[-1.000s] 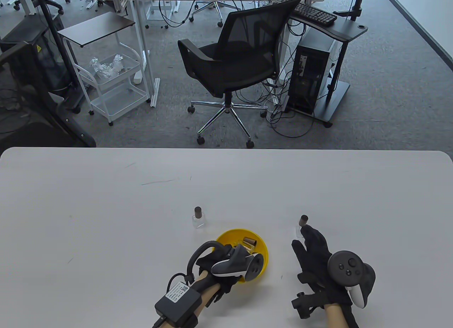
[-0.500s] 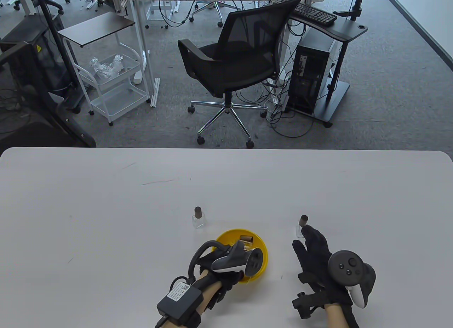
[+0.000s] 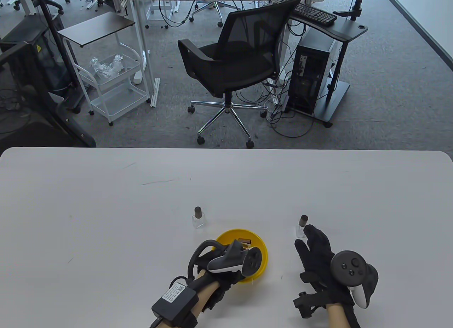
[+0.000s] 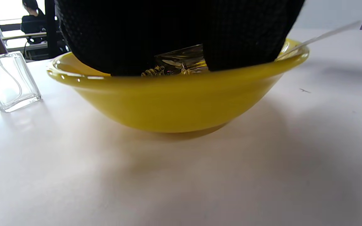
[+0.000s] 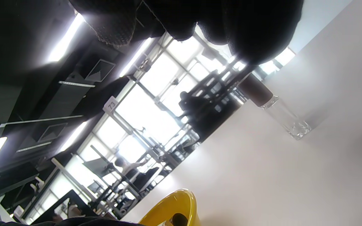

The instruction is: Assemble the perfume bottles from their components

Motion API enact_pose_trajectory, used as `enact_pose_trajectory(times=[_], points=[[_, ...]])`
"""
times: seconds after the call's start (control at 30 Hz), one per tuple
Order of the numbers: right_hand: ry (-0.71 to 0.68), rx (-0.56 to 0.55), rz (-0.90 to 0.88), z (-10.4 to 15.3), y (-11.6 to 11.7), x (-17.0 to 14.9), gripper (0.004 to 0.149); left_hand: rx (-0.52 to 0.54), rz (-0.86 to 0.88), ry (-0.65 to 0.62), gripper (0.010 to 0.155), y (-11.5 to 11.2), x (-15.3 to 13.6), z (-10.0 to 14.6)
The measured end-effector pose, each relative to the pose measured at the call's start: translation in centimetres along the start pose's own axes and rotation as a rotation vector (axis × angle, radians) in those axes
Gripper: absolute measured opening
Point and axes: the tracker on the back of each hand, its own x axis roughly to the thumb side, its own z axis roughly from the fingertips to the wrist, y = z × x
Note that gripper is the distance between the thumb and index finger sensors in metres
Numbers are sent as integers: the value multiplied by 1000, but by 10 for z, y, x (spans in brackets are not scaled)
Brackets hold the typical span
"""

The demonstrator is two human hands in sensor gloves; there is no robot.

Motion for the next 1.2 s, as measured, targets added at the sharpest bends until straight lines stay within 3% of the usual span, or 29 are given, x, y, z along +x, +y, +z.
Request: enact_pose_trajectory(times=[0.2, 0.37, 0.53, 0.73, 1.03, 1.2], points=[[2, -6, 0, 0, -1, -1, 60, 113, 47, -8, 70, 14, -3, 18], [1, -5, 12, 0, -1, -1, 60, 248, 191, -1, 76, 23, -13, 38], [3, 2, 25, 0, 1, -1, 60, 375, 401, 11, 64, 23, -28, 56], [2, 14, 45, 0, 4, -1, 60, 473, 704, 33, 62, 10, -45, 75], [-19, 28, 93, 0, 12, 3, 60, 487, 1185, 66, 60, -32, -79, 90], [-64, 64, 112, 1, 22, 12, 60, 513, 1363, 76, 60, -43, -102, 99]])
